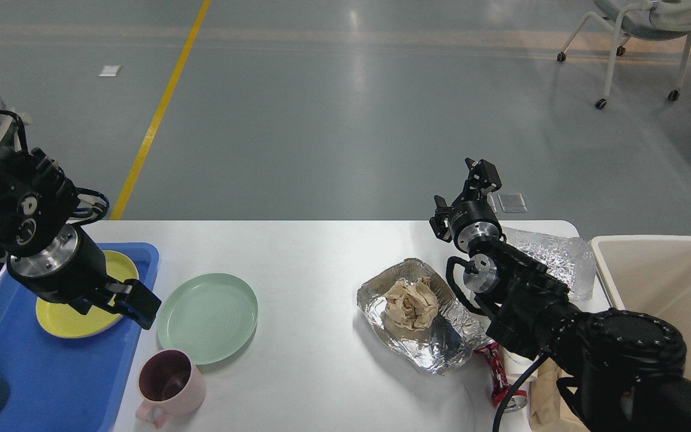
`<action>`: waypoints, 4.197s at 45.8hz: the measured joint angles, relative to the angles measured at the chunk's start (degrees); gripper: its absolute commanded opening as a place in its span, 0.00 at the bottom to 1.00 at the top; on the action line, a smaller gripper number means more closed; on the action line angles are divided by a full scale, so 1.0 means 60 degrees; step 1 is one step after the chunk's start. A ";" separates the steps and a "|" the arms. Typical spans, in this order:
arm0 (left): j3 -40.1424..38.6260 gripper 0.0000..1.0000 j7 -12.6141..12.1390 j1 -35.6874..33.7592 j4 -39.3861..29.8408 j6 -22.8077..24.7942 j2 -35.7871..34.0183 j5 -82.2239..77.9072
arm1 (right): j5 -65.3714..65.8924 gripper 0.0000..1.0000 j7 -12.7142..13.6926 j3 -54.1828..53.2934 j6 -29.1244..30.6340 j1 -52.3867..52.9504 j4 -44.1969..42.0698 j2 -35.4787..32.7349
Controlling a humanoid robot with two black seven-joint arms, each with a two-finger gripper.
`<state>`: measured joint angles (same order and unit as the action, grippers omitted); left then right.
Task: Tidy desktop
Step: 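Lower the left gripper onto the pink mug and grasp it, then lift the pink mug and set it down on the blue tray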
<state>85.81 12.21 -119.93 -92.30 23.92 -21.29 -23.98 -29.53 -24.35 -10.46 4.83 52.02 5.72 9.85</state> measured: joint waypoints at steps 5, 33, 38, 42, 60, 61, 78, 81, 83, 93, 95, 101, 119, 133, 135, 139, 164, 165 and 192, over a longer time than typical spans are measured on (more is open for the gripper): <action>-0.0045 1.00 0.0000 0.0745 0.0206 -0.0358 0.0139 -0.0003 | 0.0001 1.00 0.0000 0.0000 0.0000 0.0000 0.0000 -0.0001; -0.0621 1.00 -0.0062 0.4255 0.2707 -0.0456 0.1092 0.0105 | 0.0000 1.00 0.0000 0.0000 0.0000 0.0001 0.0009 0.0000; -0.0623 1.00 -0.0140 0.4554 0.3063 -0.0572 0.1146 0.0101 | 0.0000 1.00 0.0000 0.0000 0.0000 0.0001 0.0007 0.0000; -0.0629 0.99 -0.0167 0.4798 0.3193 -0.0940 0.1164 0.0100 | 0.0000 1.00 0.0000 0.0000 0.0000 0.0001 0.0002 0.0000; -0.0965 0.67 -0.0173 0.5548 0.3231 -0.2218 0.1701 0.0121 | 0.0000 1.00 0.0000 0.0000 0.0000 0.0001 0.0000 0.0000; -0.0990 0.64 -0.0174 0.5571 0.3232 -0.2231 0.1710 0.0121 | 0.0000 1.00 0.0000 0.0000 0.0000 0.0001 0.0000 0.0000; -0.0928 0.07 -0.0174 0.5651 0.3227 -0.2194 0.1690 0.0115 | 0.0000 1.00 0.0000 0.0004 0.0000 0.0001 0.0001 0.0000; -0.0909 0.00 -0.0176 0.5645 0.3227 -0.2129 0.1647 0.0108 | 0.0000 1.00 0.0000 0.0004 0.0000 0.0001 0.0000 0.0000; -0.0888 0.00 -0.0176 0.5634 0.3227 -0.2066 0.1632 0.0104 | 0.0000 1.00 0.0000 0.0004 0.0000 0.0001 0.0000 0.0000; -0.0839 0.00 -0.0176 0.5588 0.3219 -0.1556 0.1590 0.0073 | 0.0000 1.00 0.0000 0.0003 0.0000 0.0001 0.0001 0.0000; -0.0838 0.00 -0.0176 0.5575 0.3213 -0.1523 0.1579 0.0066 | 0.0000 1.00 0.0000 0.0002 0.0000 0.0001 0.0004 0.0000; -0.0845 0.00 -0.0176 0.5514 0.3150 -0.1476 0.1538 0.0046 | 0.0000 1.00 0.0000 0.0001 0.0000 0.0002 0.0006 0.0000; -0.1288 0.00 -0.0144 0.4074 0.2498 0.0466 0.0801 0.0013 | 0.0000 1.00 0.0000 0.0000 0.0000 0.0001 0.0000 0.0000; -0.1436 0.00 -0.0077 0.1193 0.1597 0.3823 -0.0339 0.0023 | 0.0000 1.00 0.0000 0.0003 0.0000 0.0000 0.0000 0.0000; -0.1430 0.00 -0.0075 0.0681 0.1457 0.4274 -0.0625 0.0026 | 0.0000 1.00 0.0000 0.0004 0.0000 -0.0001 0.0000 0.0000; -0.1413 0.00 -0.0076 -0.0433 0.1303 0.5010 -0.1269 0.0026 | 0.0000 1.00 0.0000 0.0009 0.0000 -0.0008 0.0000 0.0000; -0.1018 0.00 -0.0163 -0.2856 0.1287 0.5181 -0.2454 -0.0810 | 0.0000 1.00 0.0000 0.0000 0.0000 0.0003 0.0000 0.0000; -0.1017 0.00 -0.0182 -0.2776 0.1290 0.5181 -0.2443 -0.0853 | 0.0000 1.00 0.0000 0.0000 0.0000 0.0003 0.0000 0.0000; -0.0375 0.00 -0.1887 0.1546 0.1361 0.2320 -0.2410 -0.1568 | 0.0000 1.00 0.0000 0.0000 0.0000 0.0004 0.0000 0.0000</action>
<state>83.55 0.89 -110.65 -84.13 37.84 -35.75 -33.39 -29.53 -24.35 -10.46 4.83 52.04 5.72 9.84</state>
